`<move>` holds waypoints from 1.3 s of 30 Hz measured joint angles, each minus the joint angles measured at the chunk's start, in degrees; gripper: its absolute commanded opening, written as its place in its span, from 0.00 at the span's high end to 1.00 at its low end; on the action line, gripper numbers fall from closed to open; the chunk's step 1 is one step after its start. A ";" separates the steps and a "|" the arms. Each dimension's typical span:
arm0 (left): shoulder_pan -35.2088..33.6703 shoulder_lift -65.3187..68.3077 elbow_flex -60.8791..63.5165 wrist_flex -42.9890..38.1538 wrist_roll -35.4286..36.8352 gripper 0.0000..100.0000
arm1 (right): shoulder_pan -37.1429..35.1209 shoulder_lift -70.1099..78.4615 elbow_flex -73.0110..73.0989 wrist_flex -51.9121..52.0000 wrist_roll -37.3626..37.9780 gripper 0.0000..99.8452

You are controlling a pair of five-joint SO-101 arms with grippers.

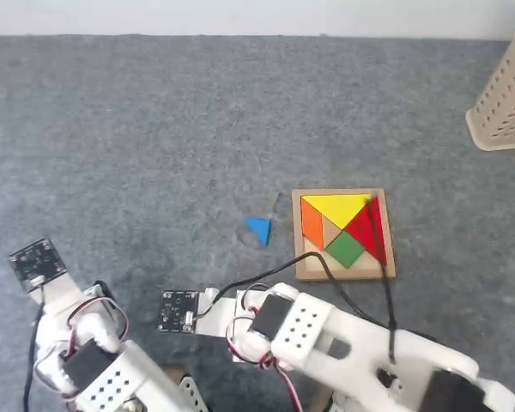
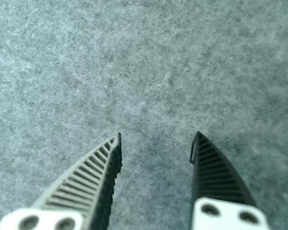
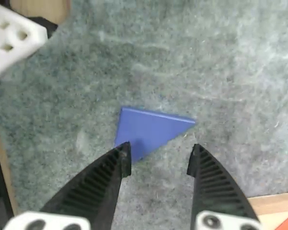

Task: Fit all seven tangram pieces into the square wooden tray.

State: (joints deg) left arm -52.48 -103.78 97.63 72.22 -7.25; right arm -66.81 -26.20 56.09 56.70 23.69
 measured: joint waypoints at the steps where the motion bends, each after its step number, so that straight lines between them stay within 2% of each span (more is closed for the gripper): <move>1: 0.00 0.00 0.00 0.00 0.00 0.77 | 0.00 1.93 -0.26 -0.18 0.00 0.80; 5: 0.00 0.00 0.00 0.00 0.00 0.77 | -0.09 8.79 -2.81 -0.44 -0.09 0.80; 11: 0.00 0.00 0.00 0.00 0.00 0.77 | 0.26 11.34 -4.57 -1.49 -2.11 0.80; 22: 0.00 0.00 0.00 0.00 0.00 0.77 | 11.43 22.42 -15.21 -1.32 -7.12 0.80; 30: 0.00 0.00 0.00 0.00 0.00 0.77 | 21.63 22.15 -15.38 -1.41 -7.56 0.80; 34: 0.00 0.00 0.00 0.00 0.00 0.77 | 24.53 18.37 -14.07 0.26 -7.47 0.80; 39: 0.00 0.00 0.00 0.00 0.00 0.77 | 24.79 9.76 -14.07 1.93 -7.47 0.80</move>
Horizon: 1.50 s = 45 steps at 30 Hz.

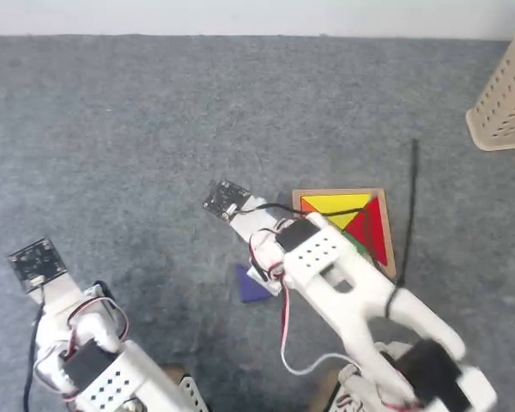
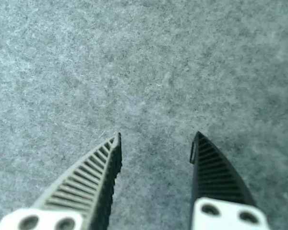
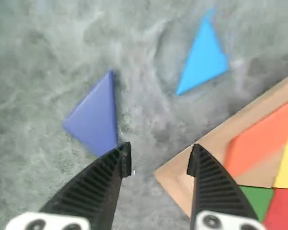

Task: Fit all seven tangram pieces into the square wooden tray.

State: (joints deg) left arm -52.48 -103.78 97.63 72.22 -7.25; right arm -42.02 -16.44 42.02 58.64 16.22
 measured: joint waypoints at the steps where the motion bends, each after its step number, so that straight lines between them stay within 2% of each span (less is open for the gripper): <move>1: 0.00 0.00 0.00 0.00 0.00 0.77 | -0.09 -0.97 0.00 0.18 0.00 0.80; 6: 0.00 0.00 0.00 0.00 0.00 0.77 | -5.89 -0.97 0.00 -0.18 1.05 0.80; 13: 0.00 0.00 0.00 0.00 0.00 0.77 | -10.81 8.70 0.00 -3.08 1.23 0.80; 22: 0.00 0.00 0.00 0.00 0.00 0.77 | -11.25 9.05 0.00 -3.52 0.62 0.76; 31: 0.00 0.00 0.00 0.00 0.00 0.77 | -11.34 9.05 2.20 -5.54 -0.53 0.77; 37: 0.00 0.00 0.00 0.00 0.00 0.77 | -11.34 7.91 2.29 -5.63 -7.21 0.77; 45: 0.00 0.00 0.00 0.00 0.00 0.77 | -12.84 6.24 2.29 -6.15 -11.08 0.77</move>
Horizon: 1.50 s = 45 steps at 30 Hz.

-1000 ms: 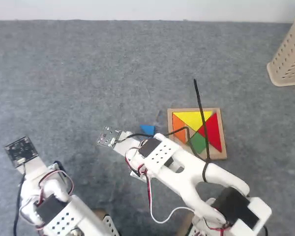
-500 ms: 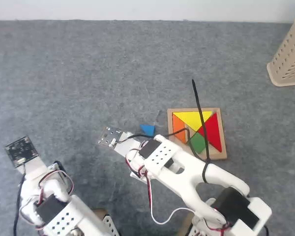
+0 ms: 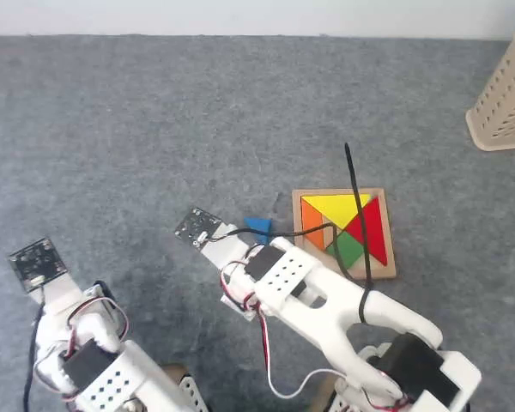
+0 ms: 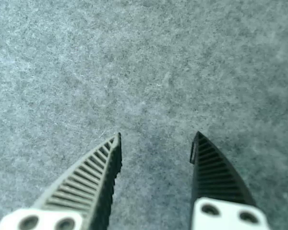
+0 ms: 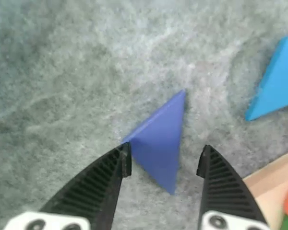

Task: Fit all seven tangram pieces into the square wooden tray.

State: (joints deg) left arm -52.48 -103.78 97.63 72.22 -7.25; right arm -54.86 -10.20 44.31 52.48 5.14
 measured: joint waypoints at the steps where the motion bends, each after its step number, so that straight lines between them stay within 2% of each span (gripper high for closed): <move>1: 0.00 0.00 0.00 0.00 0.00 0.77 | -0.62 0.00 0.00 0.00 -1.49 0.77; 8: 0.00 0.00 0.00 0.00 0.00 0.77 | -1.23 0.18 0.00 -2.73 -10.37 0.77; 13: 0.00 0.00 0.00 0.00 0.00 0.77 | -1.23 5.54 -0.09 -4.57 -10.81 0.77; 21: 0.00 0.00 0.00 0.00 0.00 0.77 | -0.62 5.98 -0.18 -4.66 -10.81 0.78; 27: 0.00 0.00 0.00 0.00 0.00 0.77 | 0.26 5.98 -0.26 -4.66 -10.81 0.95; 31: 0.00 0.00 0.00 0.00 0.00 0.77 | 0.62 5.98 -0.26 -4.66 -10.73 0.95; 38: 0.00 0.00 0.00 0.00 0.00 0.77 | 1.05 4.40 -0.18 -2.90 -2.46 0.95; 45: 0.00 0.00 0.00 0.00 0.00 0.77 | 0.79 -11.08 -0.18 7.03 5.10 0.95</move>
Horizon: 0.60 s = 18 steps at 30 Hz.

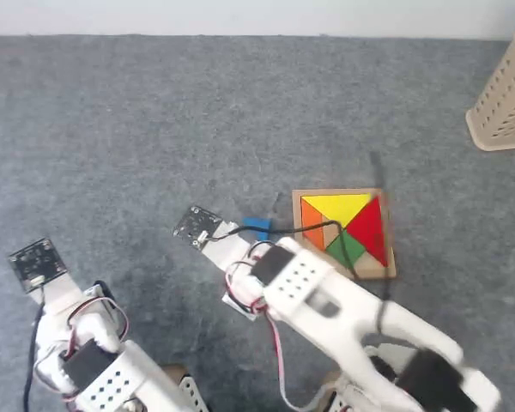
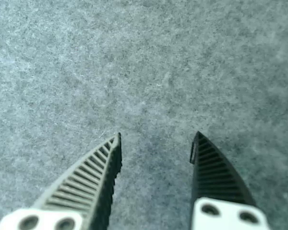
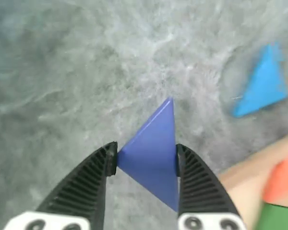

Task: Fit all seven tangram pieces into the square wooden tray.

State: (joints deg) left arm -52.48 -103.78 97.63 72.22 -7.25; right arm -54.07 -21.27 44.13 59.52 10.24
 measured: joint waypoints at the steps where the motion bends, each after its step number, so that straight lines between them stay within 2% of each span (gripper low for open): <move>1: 0.00 0.00 0.00 0.00 0.00 0.77 | 0.00 -2.46 0.00 1.58 1.14 0.95; 4: 0.00 0.00 0.00 0.00 0.00 0.77 | 2.90 -7.12 0.00 5.01 5.63 0.95; 11: 0.00 0.00 0.00 0.00 0.00 0.77 | 20.66 -8.35 0.97 2.73 12.40 0.95; 18: 0.00 0.00 0.00 0.00 0.00 0.77 | 22.51 -0.88 4.66 -4.04 18.99 0.95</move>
State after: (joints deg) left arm -52.48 -103.78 97.63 72.22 -7.25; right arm -31.56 -22.15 48.79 55.47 29.23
